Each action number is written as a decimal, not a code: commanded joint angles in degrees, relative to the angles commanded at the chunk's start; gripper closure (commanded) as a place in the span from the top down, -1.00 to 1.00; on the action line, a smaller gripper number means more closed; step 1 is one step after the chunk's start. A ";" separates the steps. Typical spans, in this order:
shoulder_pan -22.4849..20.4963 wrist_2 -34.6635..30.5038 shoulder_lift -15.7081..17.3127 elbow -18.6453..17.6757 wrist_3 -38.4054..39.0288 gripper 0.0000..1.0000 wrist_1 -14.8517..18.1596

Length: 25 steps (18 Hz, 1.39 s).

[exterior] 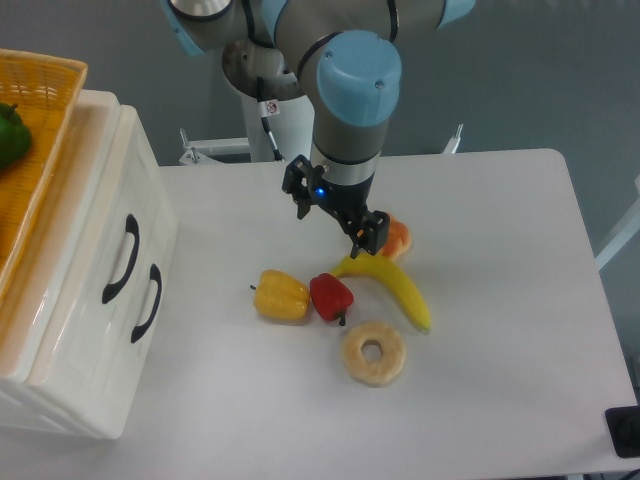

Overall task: Slide open the top white drawer
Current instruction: 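Move the gripper toward the upper drawer's black handle of the white cabinet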

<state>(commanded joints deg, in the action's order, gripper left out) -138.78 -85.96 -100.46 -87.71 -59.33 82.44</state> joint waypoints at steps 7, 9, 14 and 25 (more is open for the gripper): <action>1.32 0.00 -0.09 -0.17 0.27 1.00 -0.53; 1.50 0.00 -0.18 -0.35 0.36 1.00 -0.35; 1.50 0.53 0.00 -1.93 3.16 1.00 -0.70; 5.01 2.45 -2.55 1.49 25.31 1.00 -1.93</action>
<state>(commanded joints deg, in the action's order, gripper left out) -133.77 -83.51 -103.01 -86.22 -34.02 80.51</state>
